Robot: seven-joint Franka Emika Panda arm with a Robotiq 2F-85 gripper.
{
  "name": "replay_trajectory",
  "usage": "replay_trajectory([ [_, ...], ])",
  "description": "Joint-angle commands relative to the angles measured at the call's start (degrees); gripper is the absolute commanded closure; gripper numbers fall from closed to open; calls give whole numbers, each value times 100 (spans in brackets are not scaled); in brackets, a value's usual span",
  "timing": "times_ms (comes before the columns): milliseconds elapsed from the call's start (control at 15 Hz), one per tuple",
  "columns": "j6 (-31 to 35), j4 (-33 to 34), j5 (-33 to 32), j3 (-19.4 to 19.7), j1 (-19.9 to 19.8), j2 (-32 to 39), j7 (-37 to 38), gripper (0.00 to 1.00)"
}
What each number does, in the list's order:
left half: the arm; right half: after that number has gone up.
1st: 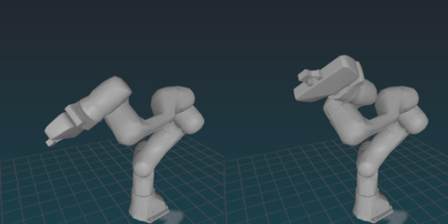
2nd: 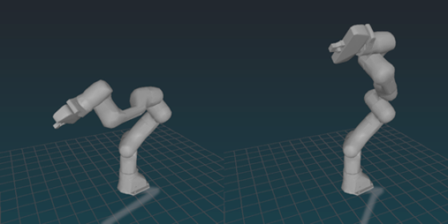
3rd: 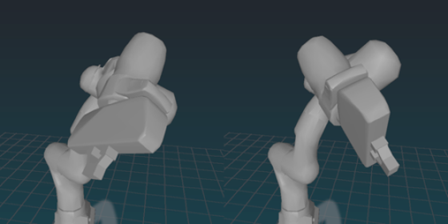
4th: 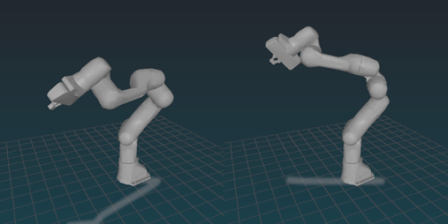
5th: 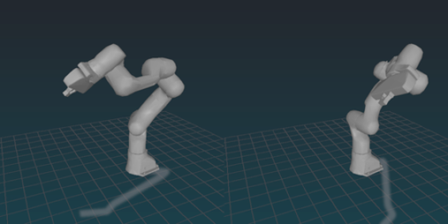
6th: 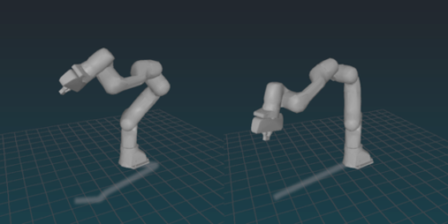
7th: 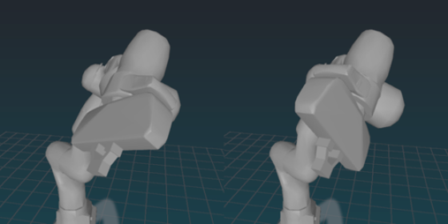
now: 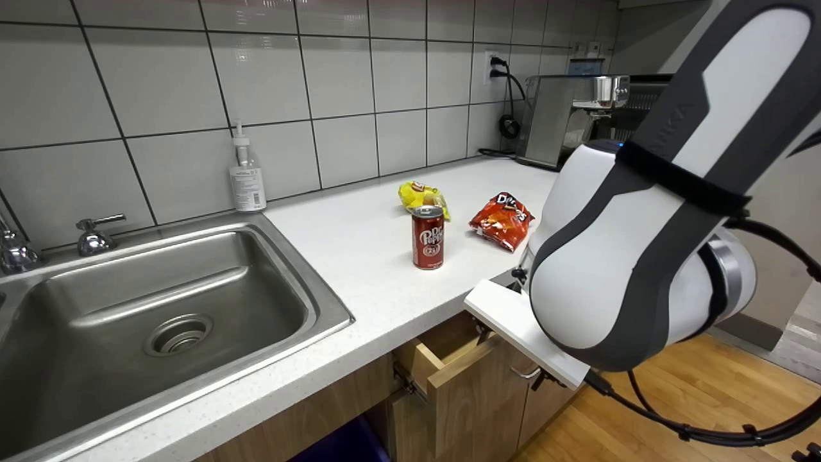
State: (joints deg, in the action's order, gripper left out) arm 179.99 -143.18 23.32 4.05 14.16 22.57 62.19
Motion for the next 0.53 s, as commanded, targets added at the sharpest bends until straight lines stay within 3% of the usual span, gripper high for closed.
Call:
replay_trajectory([
  [0, -50, -282, 180, -145, 56, -212, 273, 0],
  [467, -73, -544, 192, -240, 66, -404, 447, 0],
])
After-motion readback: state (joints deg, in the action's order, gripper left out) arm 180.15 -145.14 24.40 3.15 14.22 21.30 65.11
